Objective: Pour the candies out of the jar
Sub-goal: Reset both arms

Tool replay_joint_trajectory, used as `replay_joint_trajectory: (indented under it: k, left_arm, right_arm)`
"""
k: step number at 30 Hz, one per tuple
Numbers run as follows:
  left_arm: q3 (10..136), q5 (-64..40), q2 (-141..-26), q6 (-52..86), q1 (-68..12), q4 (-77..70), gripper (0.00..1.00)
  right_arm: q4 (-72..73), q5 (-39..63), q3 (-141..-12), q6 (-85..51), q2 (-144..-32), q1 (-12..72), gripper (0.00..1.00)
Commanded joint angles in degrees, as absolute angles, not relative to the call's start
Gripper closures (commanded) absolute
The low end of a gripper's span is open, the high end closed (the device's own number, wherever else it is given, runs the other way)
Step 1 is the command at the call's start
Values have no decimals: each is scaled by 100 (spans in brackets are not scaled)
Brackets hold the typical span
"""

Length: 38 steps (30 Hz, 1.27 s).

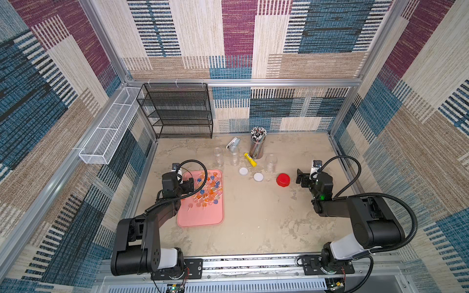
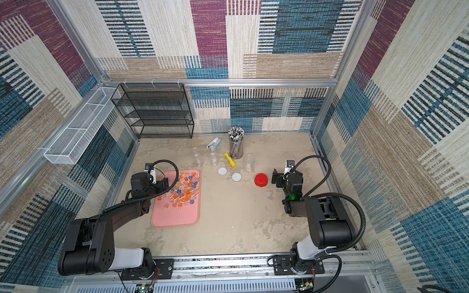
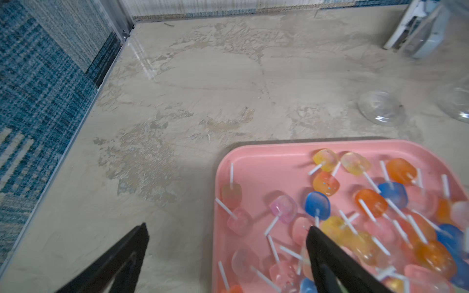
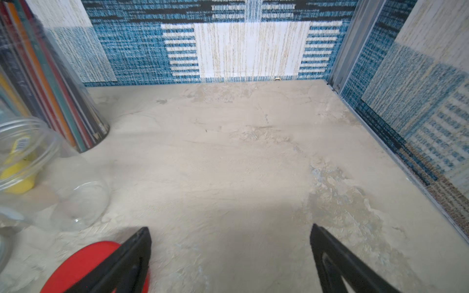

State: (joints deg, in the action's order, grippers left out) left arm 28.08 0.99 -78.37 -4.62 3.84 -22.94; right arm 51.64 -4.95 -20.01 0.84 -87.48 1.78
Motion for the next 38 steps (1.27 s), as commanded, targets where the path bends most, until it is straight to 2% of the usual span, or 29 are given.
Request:
replay_joint_trajectory:
  k: [1, 3, 5, 7, 9, 12, 14, 16, 18, 38]
  left_arm:
    - [2729, -314, -7738, -633, 388, -2666, 0]
    - [2755, -447, -7747, -436, 387, -2659, 1]
    - [2533, -855, -7842, -28, 387, -3428, 1]
    - [2583, -631, -8044, -38, 334, -3445, 2]
    - [2423, -231, -8303, 133, 358, -4165, 1]
    - [2173, -361, -8772, 108, 368, -5127, 0]
    - [2432, -373, -8644, 105, 369, -4335, 0]
    - [2510, -521, -8797, 53, 369, -4426, 0]
    - [2776, -611, -8751, -67, 338, -3857, 0]
    - [2725, -591, -8765, -53, 334, -3981, 0]
  right_arm:
    - [6283, -527, -1762, 103, -8659, 151, 0]
    - [6491, -545, -1631, 56, -8627, 125, 0]
    - [6909, -563, -1369, -26, -8617, 73, 0]
    - [7916, -705, -1035, -41, -8929, 54, 0]
    - [7391, -729, -1124, -95, -8758, 53, 0]
    - [7542, -738, -1102, -77, -8804, 62, 0]
    - [7489, -738, -1109, -83, -8769, 62, 0]
    - [7529, -728, -1102, -85, -8776, 62, 0]
    - [7526, -716, -1117, -64, -8788, 62, 0]
    - [7498, -694, -1125, -63, -8788, 62, 0]
